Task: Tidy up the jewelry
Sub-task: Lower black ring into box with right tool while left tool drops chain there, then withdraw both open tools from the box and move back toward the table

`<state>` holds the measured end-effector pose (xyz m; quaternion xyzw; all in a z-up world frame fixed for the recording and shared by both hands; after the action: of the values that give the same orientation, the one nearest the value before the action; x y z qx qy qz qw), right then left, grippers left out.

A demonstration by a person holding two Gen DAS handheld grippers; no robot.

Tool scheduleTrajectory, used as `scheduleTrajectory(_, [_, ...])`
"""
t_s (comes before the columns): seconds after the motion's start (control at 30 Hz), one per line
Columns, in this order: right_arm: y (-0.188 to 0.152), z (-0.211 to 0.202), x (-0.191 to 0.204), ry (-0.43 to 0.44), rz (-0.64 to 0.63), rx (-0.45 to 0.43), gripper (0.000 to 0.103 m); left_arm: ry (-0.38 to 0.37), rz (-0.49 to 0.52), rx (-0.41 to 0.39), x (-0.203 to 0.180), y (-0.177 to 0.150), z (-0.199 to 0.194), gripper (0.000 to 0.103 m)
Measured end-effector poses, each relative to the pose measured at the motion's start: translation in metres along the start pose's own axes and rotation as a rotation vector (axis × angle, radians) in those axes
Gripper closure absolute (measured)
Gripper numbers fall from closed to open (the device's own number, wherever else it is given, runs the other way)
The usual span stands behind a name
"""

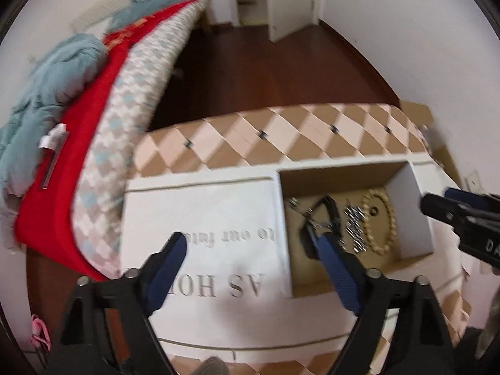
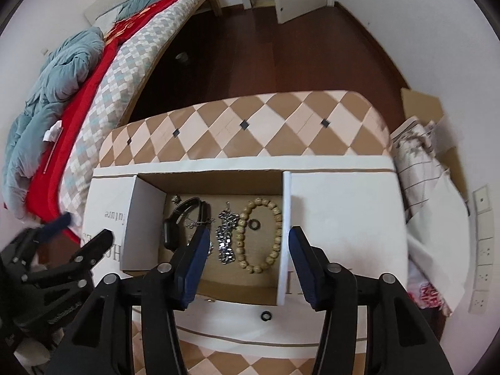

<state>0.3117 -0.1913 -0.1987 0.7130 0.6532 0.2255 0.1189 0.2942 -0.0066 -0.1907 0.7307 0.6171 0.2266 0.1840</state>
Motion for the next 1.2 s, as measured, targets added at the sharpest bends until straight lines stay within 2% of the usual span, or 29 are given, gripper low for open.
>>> scheduleTrajectory(0.07, [-0.003, -0.006, 0.001, -0.053, -0.026, -0.025, 0.037, 0.016, -0.012, 0.002, 0.005, 0.001, 0.0, 0.01])
scheduleTrajectory(0.1, [-0.004, -0.008, 0.001, -0.08, -0.038, -0.036, 0.03, 0.026, -0.017, 0.001, 0.008, 0.0, 0.0, 0.002])
scheduleTrajectory(0.13, [-0.006, -0.009, 0.001, -0.103, -0.048, -0.042, 0.023, 0.034, -0.02, -0.002, 0.009, -0.001, 0.0, 0.0])
scheduleTrajectory(0.17, [-0.008, -0.01, 0.0, -0.124, -0.056, -0.045, 0.019, 0.042, -0.02, -0.007, 0.01, -0.002, -0.001, 0.0])
scheduleTrajectory(0.23, [-0.013, -0.01, -0.001, -0.146, -0.062, -0.046, 0.004, 0.051, -0.022, -0.01, 0.011, -0.005, -0.002, 0.0])
scheduleTrajectory(0.27, [-0.016, -0.01, -0.002, -0.158, -0.062, -0.044, 0.0, 0.053, -0.025, -0.013, 0.011, -0.006, -0.003, 0.0])
scheduleTrajectory(0.67, [-0.035, -0.031, -0.002, -0.178, -0.037, -0.085, 0.0, 0.067, -0.045, -0.059, 0.008, -0.014, -0.033, 0.0])
scheduleTrajectory(1.2, [-0.057, -0.123, 0.019, -0.163, -0.071, -0.226, 0.0, 0.039, -0.049, -0.196, 0.002, -0.029, -0.128, 0.0])
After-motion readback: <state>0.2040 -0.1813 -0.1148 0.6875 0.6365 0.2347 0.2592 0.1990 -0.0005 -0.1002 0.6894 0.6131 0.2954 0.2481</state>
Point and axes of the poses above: each gripper's, at about its wrist camera, not at the fingertips, and z roughly the way its jaws point, x to its left, y to its top, the point moved 4 cm from there along z, roughly the way its jaws point, and after that the axes turned 8 degrees about -x, right-handed, at the moved point
